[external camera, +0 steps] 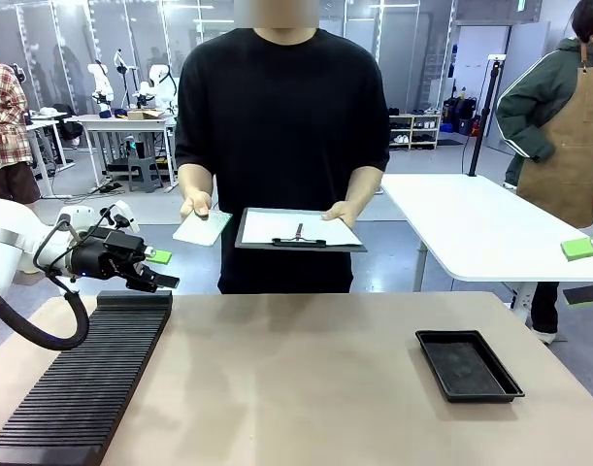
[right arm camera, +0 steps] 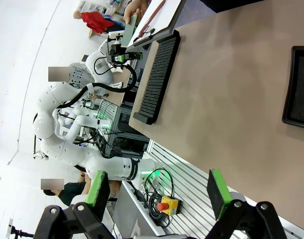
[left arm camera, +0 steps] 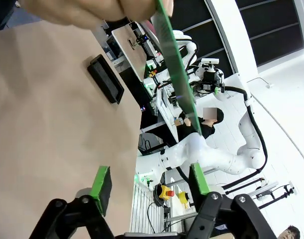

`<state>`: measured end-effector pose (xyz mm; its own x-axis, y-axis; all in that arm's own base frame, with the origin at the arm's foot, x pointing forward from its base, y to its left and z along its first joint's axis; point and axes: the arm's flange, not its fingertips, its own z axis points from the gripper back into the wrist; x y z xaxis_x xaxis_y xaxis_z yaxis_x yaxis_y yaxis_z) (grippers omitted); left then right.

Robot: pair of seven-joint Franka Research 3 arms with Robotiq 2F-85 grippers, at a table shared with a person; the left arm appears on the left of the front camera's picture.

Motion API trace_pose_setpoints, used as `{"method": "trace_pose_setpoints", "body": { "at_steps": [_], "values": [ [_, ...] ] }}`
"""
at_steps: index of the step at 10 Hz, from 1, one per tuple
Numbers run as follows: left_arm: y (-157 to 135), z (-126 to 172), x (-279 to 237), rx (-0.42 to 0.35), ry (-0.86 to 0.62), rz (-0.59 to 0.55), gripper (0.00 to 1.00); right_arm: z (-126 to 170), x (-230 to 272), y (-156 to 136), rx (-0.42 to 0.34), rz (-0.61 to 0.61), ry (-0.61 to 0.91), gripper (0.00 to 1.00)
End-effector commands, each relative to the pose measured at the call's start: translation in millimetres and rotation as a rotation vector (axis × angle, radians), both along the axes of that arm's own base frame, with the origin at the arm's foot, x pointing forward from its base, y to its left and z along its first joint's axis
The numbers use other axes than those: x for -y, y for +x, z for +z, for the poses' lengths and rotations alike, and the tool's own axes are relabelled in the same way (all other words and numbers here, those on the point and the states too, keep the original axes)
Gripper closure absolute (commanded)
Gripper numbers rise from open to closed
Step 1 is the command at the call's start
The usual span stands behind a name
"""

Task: Inspect the PCB.
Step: Release the Blank PCB you were holding, then pick up the Blank PCB that the human is holding.

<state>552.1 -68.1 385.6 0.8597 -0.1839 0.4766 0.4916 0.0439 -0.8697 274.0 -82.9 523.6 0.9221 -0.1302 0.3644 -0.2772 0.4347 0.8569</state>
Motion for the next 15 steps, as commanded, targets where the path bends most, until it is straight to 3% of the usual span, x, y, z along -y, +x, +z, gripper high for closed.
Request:
{"method": "trace_pose_setpoints", "body": {
  "at_steps": [1,15],
  "values": [
    [0.7,5.7,-2.2,-0.008,0.006,-0.023,0.0,-0.1,0.6,1.3,0.021,0.008,0.01,0.0],
    [0.6,1.3,-3.2,0.003,0.002,0.0,0.0,-0.1,0.6,1.3,0.021,0.008,0.01,0.0]
  ]
}}
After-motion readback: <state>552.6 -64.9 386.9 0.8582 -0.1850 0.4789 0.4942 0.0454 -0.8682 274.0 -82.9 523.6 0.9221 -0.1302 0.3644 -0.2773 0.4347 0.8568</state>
